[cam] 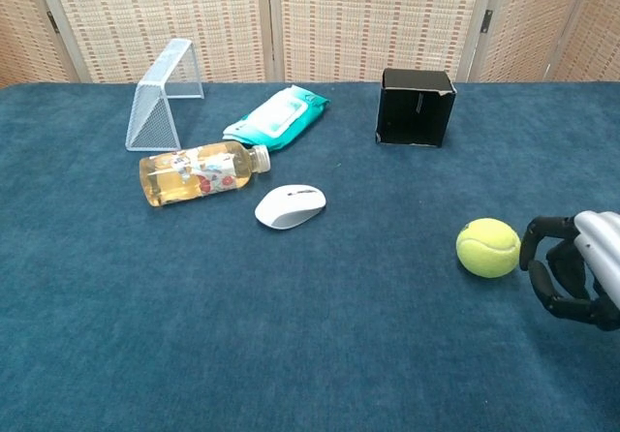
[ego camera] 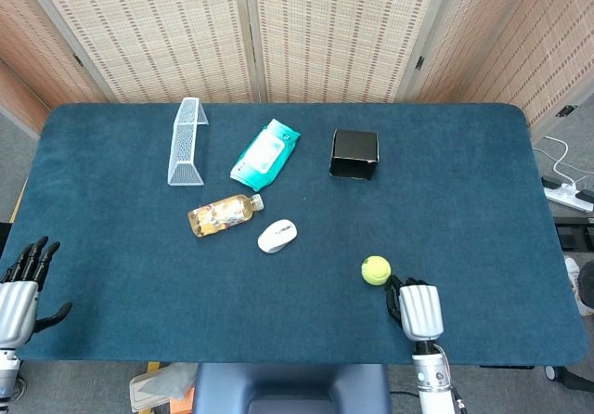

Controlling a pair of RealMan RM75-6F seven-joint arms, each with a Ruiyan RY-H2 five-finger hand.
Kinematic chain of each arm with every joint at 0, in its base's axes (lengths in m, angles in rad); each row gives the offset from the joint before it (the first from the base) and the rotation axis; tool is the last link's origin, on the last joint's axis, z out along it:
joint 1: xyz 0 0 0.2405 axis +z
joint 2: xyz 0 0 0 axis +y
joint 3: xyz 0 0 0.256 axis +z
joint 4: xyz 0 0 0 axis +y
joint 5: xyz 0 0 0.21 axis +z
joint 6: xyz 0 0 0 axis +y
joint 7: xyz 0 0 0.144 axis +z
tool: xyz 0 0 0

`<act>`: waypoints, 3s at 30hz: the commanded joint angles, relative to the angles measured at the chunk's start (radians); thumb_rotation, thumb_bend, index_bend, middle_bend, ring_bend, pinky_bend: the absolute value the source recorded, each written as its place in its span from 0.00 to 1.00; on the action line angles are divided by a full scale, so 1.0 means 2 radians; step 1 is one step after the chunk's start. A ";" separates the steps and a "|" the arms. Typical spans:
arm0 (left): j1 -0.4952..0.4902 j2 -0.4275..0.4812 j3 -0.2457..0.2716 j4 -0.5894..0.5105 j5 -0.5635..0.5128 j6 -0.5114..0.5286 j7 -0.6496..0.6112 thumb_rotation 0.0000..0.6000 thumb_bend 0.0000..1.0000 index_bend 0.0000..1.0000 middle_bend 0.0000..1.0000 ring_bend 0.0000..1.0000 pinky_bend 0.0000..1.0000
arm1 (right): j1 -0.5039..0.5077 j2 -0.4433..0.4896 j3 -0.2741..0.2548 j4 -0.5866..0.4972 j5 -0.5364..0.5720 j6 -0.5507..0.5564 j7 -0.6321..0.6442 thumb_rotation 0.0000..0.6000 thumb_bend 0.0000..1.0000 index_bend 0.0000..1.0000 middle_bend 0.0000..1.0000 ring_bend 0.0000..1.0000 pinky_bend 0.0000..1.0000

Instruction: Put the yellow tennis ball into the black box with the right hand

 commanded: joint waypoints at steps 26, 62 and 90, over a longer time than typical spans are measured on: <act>-0.001 0.001 -0.002 0.001 -0.006 -0.006 -0.001 1.00 0.24 0.06 0.11 0.05 0.25 | 0.045 -0.054 0.020 0.104 0.009 -0.033 0.042 1.00 0.69 0.82 0.87 0.65 0.72; -0.005 -0.001 -0.004 0.001 -0.017 -0.016 0.009 1.00 0.24 0.06 0.11 0.05 0.25 | 0.194 -0.052 0.068 0.286 0.038 -0.151 0.196 1.00 0.69 0.82 0.86 0.64 0.72; -0.013 -0.014 -0.013 0.011 -0.035 -0.023 0.030 1.00 0.24 0.06 0.12 0.05 0.25 | 0.313 -0.083 0.073 0.428 0.057 -0.271 0.307 1.00 0.69 0.82 0.85 0.64 0.71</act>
